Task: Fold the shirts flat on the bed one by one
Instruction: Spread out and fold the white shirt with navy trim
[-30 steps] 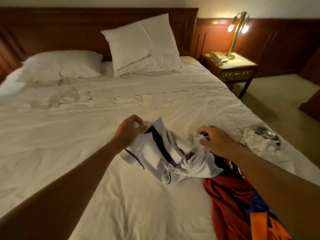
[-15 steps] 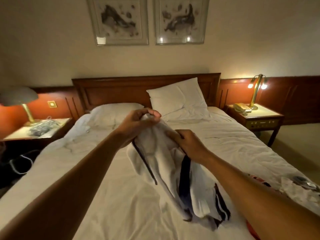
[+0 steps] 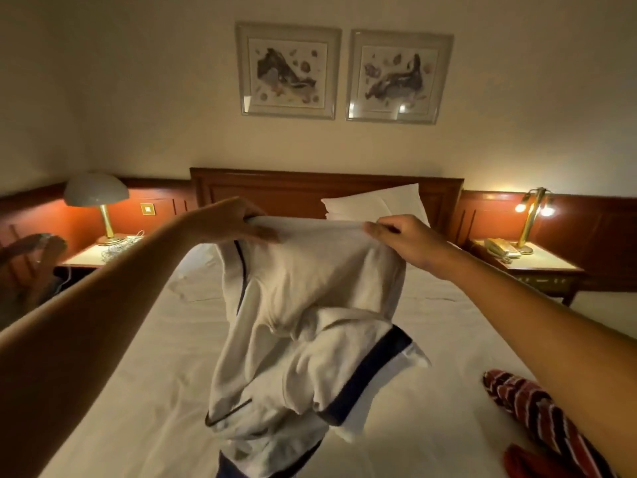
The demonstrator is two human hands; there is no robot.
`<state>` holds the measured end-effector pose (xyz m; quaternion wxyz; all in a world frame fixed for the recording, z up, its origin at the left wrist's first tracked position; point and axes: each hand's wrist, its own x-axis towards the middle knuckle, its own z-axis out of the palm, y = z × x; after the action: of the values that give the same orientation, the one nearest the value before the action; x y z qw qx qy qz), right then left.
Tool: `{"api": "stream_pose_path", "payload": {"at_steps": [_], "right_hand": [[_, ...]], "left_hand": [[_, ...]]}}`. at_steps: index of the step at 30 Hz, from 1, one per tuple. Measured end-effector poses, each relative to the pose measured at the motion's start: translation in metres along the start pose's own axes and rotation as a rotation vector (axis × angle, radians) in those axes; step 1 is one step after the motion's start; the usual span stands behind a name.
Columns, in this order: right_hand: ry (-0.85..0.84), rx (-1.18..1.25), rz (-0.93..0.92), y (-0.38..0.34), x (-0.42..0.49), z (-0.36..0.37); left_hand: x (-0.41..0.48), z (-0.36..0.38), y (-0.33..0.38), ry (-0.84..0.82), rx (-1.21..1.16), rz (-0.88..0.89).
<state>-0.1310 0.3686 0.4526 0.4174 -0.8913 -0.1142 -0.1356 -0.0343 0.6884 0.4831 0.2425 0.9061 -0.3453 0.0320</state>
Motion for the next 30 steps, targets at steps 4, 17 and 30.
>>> {"api": "stream_pose_path", "payload": {"at_steps": [4,17,30], "right_hand": [[-0.109,-0.056,0.026,0.006,-0.011,0.02],[0.065,0.028,0.075,0.127,-0.11,0.097],[-0.155,-0.43,0.113,0.155,-0.288,0.128]], "left_hand": [[-0.018,0.012,-0.015,0.293,-0.007,0.021],[-0.067,0.177,-0.039,0.21,-0.092,-0.013],[-0.22,0.307,0.001,0.224,0.066,0.018]]}}
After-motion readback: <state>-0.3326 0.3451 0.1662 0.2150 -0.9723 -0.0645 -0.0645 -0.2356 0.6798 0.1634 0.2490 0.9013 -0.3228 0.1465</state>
